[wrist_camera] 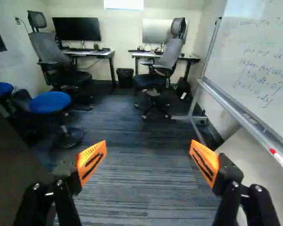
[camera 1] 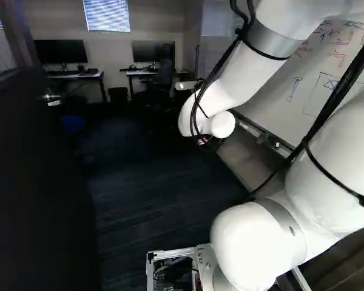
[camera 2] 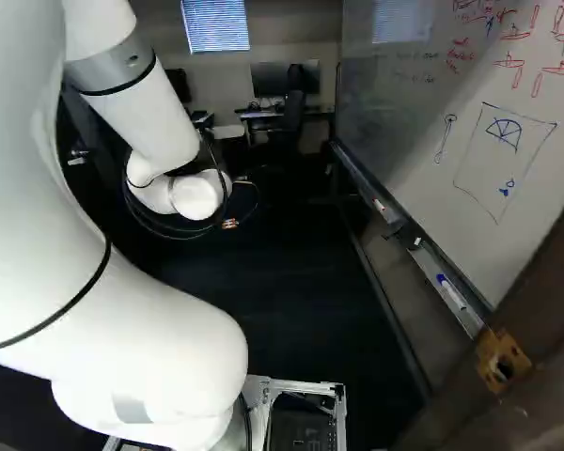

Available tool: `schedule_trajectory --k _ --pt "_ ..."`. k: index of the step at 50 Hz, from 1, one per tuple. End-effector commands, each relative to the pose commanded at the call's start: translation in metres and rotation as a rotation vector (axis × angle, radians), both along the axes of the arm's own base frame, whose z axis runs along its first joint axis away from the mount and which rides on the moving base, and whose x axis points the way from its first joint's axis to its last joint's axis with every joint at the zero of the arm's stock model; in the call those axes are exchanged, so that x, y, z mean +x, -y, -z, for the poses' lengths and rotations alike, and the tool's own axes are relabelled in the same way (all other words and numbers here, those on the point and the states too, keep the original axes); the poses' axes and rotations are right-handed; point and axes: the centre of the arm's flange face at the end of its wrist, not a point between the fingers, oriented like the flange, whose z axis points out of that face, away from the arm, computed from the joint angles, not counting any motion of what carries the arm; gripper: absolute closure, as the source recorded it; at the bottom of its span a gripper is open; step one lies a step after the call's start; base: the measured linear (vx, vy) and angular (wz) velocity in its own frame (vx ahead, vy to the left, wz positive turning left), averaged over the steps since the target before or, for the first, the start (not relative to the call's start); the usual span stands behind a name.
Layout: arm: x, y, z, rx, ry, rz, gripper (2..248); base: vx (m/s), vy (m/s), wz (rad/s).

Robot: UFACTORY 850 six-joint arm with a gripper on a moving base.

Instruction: Open the door and move inside

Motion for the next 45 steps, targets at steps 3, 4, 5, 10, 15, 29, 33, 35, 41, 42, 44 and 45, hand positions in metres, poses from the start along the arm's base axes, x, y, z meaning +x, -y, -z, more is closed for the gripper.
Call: schedule_trajectory --k 3,4,5,10,15,29,33,35,41,42,44,45 --pt "0.0000 0.0000 0.0000 0.000 0.000 0.000 3 0.258 0.006 -0.005" --pt "0.0000 0.0000 0.0000 0.000 0.000 0.000 3 0.301 0.013 -0.013" --pt "0.0000 0.0000 0.0000 0.000 0.000 0.000 3 0.297 0.011 0.000" --pt "0.0000 0.0000 0.0000 0.000 0.000 0.000 3 0.264 0.010 -0.006" --pt "0.0000 0.0000 0.0000 0.000 0.000 0.000 3 0.283 0.012 -0.011" --pt "0.0000 0.0000 0.0000 0.000 0.000 0.000 3 0.280 0.010 -0.010" --pt "0.0000 0.0000 0.0000 0.000 0.000 0.000 3 0.270 0.003 0.036" --pt "0.0000 0.0000 0.0000 0.000 0.000 0.000 3 0.283 -0.006 -0.014" --pt "0.0000 0.0000 0.0000 0.000 0.000 0.000 3 0.266 0.012 -0.001" --pt "0.0000 0.0000 0.0000 0.000 0.000 0.000 3 0.273 0.013 -0.006" --pt "0.0000 0.0000 0.0000 0.000 0.000 0.000 3 0.288 0.013 -0.010" --pt "0.0000 0.0000 0.0000 0.000 0.000 0.000 3 0.267 0.016 -0.017"
